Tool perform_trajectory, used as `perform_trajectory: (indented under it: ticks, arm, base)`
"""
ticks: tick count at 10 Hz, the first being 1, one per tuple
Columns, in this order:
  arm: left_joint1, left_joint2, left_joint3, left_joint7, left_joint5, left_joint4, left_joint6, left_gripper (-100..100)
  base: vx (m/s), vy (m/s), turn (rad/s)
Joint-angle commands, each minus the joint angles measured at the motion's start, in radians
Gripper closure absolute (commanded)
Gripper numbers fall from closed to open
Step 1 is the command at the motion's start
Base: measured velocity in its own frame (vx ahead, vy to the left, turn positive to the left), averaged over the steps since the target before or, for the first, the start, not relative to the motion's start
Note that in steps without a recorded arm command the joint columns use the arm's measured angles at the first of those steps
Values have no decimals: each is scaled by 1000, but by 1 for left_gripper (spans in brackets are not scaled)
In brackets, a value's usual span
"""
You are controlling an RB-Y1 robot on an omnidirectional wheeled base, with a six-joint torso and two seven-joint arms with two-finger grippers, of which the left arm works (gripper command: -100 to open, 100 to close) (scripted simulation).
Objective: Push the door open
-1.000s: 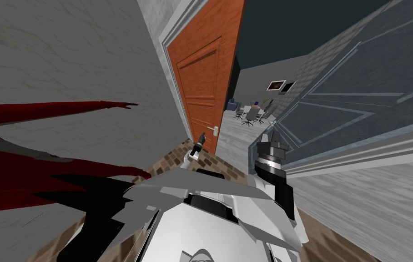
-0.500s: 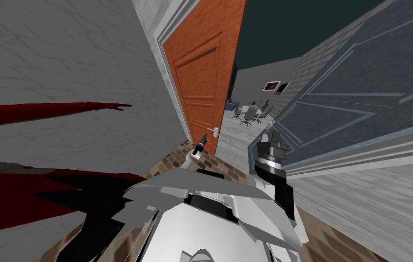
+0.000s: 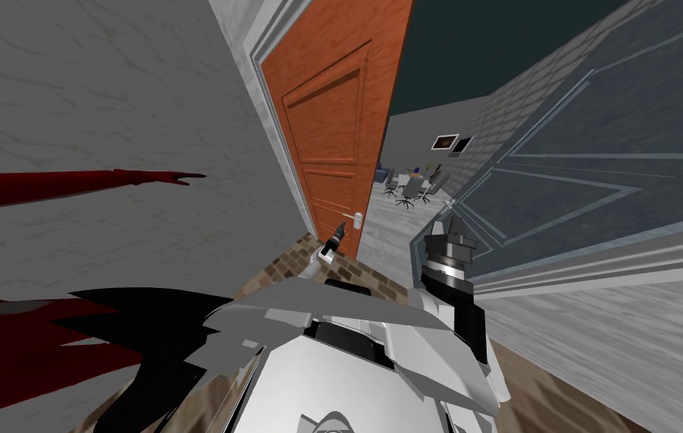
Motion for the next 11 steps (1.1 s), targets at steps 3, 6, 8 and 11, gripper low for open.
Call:
perform_trajectory:
  ticks: [3, 6, 8, 11]
  arm:
    - [-24, -7, -10, 0, 0, 39, 5, -100]
    - [-29, 3, -1, -3, 1, 54, -1, -100]
    - [-33, 2, 5, -5, 2, 63, -6, -100]
    - [-37, -8, 13, -8, 2, 76, -13, -100]
  base:
    - [59, 50, -38]
    - [142, -49, -23]
    - [185, -60, -27]
    - [188, -51, -25]
